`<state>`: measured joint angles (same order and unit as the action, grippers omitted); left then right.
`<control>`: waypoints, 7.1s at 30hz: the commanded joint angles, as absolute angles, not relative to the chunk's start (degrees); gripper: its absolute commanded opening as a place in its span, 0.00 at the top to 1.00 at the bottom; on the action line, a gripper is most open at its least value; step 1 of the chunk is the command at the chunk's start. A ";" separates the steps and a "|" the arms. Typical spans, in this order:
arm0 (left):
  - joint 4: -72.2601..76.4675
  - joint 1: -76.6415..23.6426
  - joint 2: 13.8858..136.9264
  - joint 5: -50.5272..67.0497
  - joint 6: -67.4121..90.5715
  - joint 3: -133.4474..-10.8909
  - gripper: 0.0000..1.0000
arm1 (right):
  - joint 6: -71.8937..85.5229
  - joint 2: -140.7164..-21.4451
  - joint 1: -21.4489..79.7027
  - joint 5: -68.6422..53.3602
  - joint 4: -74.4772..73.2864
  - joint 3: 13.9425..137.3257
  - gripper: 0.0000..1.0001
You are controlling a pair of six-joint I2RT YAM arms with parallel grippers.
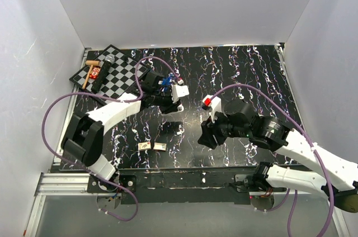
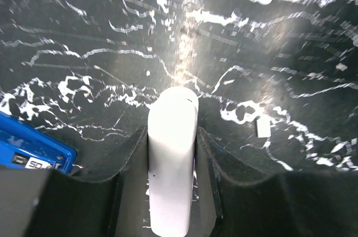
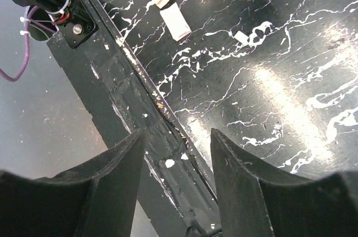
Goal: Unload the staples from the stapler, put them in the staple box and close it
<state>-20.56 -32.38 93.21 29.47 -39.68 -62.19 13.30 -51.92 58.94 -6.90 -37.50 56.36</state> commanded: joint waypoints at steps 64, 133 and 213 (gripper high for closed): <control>5.27 -36.83 50.89 60.21 6.15 -43.95 1.00 | -1.06 -69.09 58.27 -26.81 -42.10 80.07 0.80; 12.92 -38.32 58.44 30.42 20.04 -47.37 1.00 | 5.10 -63.37 57.22 10.19 -22.52 67.34 0.99; 16.52 -39.99 74.71 10.90 26.72 -45.97 1.00 | 14.16 -72.86 53.09 -0.79 13.10 43.33 0.99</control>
<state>16.51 -39.51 75.55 10.92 27.46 -44.58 19.03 -75.31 52.62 -2.48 14.06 39.13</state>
